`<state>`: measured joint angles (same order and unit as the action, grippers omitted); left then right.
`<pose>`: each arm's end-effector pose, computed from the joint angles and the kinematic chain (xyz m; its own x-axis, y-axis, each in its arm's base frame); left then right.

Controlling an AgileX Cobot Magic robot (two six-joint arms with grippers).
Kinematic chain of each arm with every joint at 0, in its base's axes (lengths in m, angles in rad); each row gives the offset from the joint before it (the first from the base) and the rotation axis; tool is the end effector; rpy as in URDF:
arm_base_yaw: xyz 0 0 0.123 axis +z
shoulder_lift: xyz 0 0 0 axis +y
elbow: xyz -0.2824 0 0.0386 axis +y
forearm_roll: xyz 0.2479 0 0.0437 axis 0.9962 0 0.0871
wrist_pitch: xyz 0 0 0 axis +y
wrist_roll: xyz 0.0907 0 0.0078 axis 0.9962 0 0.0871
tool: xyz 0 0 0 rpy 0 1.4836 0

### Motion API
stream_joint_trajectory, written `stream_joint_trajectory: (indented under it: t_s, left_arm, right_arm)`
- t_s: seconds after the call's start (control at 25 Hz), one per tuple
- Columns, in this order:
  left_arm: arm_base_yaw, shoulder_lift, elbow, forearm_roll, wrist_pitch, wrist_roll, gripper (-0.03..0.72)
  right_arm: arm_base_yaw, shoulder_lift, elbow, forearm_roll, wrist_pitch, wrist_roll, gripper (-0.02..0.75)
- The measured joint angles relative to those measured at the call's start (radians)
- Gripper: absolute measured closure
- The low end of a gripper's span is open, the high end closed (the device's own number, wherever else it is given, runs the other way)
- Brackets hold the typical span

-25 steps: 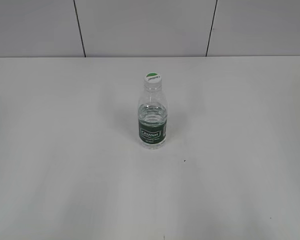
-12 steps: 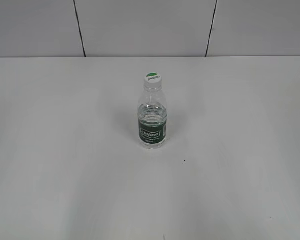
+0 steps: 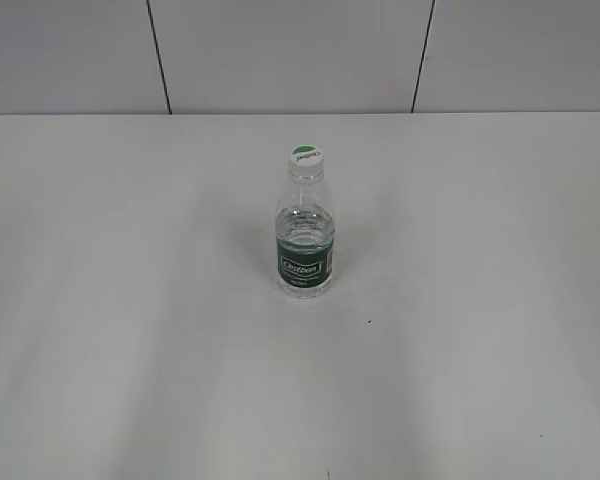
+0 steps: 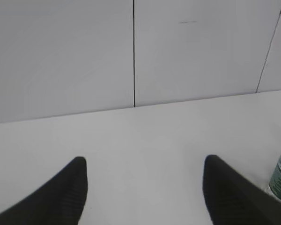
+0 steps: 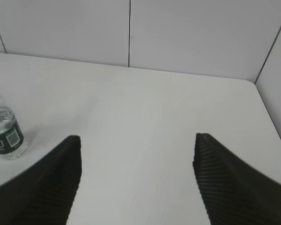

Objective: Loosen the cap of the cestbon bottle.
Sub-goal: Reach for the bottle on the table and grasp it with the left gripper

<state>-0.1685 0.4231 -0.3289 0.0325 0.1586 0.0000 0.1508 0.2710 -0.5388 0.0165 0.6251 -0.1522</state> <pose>0.0977 -0.0161 0.2792 -0.1571 0.0593 -0.9858 0.1678 0.9853 0.0325 0.0527 0.0089 0.3191 -0.2391 -0.1763 -0.9548 -0.1944 0.9722 -0.1308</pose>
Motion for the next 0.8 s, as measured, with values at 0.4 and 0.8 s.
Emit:
stream_joint_trajectory:
  t_s: [0.4,0.8]
  left_arm:
    - [-0.127,0.490,0.049,0.107,-0.464,-0.011,0.218]
    - [-0.098,1.005,0.029,0.266,-0.901,-0.193,0.218]
  right_arm:
    - [0.000,0.099,0.000,0.090,-0.134,-0.015,0.169]
    - [0.000,0.100,0.000,0.094,-0.173,-0.015,0.169]
